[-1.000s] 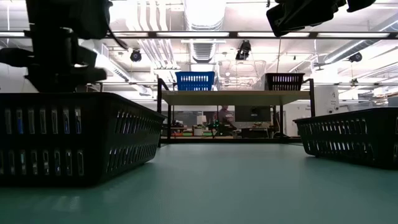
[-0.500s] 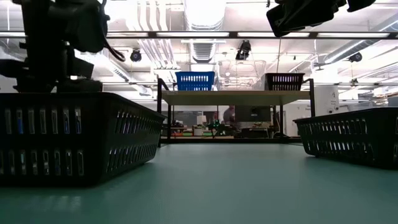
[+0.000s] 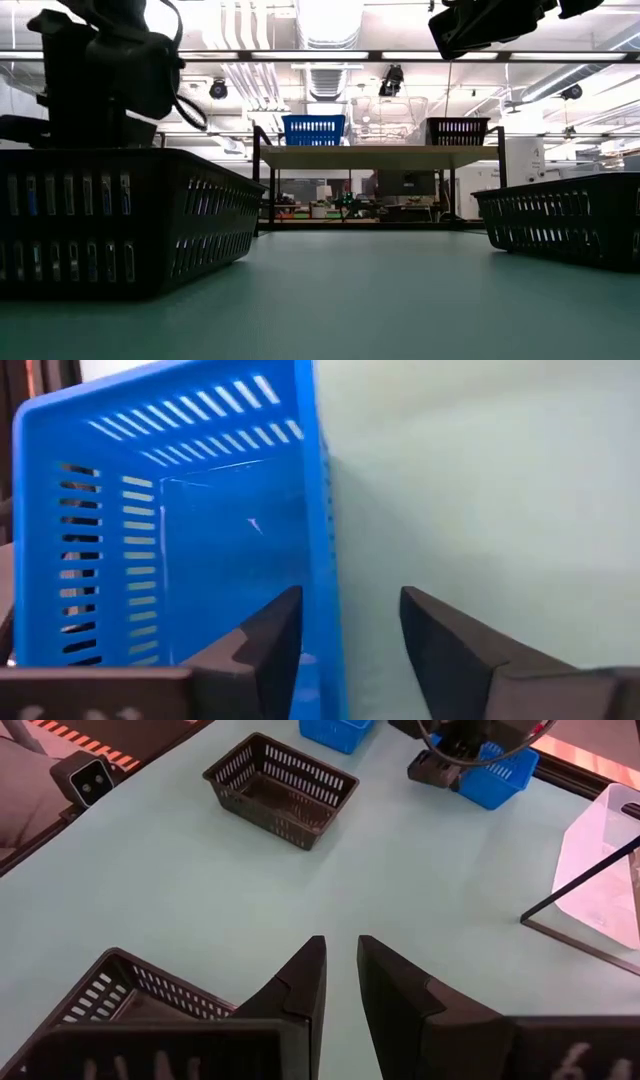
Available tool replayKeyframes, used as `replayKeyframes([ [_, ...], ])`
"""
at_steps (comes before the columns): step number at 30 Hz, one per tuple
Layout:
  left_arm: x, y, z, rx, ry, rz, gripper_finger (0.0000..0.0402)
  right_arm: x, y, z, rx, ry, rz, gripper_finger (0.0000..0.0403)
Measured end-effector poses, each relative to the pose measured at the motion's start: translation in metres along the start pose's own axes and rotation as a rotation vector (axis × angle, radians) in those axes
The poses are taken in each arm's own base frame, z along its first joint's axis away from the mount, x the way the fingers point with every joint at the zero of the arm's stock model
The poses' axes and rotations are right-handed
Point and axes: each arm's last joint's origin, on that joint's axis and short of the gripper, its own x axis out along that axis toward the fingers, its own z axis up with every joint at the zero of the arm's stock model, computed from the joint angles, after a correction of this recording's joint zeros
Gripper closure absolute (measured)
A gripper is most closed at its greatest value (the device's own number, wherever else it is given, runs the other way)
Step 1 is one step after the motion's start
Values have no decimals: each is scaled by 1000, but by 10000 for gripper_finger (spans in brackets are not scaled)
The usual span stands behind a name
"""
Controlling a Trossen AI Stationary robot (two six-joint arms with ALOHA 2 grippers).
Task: Stack baskets on shelf by color
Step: Stack the top blue bin on the blue bin on the shelf
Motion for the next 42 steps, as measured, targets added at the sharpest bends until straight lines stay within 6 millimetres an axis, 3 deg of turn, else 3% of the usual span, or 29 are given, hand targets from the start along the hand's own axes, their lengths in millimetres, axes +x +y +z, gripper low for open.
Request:
replayKeyframes([
  [7, -3, -12, 1, 72, 0, -4, 376, 1, 0, -2, 2, 5, 2, 349],
  [9, -5, -13, 2, 78, -1, -11, 394, 2, 1, -3, 3, 7, 3, 349],
  [16, -25, -22, 0, 288, -38, -88, 400, 3, 1, -6, 17, 16, 8, 349],
  [23, -68, -38, -7, 676, -119, -235, 401, 4, 1, -5, 40, 5, 5, 340],
  [31, -117, -52, -13, 881, -255, -420, 401, 13, -2, 1, 38, -41, -4, 286],
  [42, -146, -80, -22, 1115, -548, -756, 402, 37, -4, 22, -103, -143, 6, 230],
])
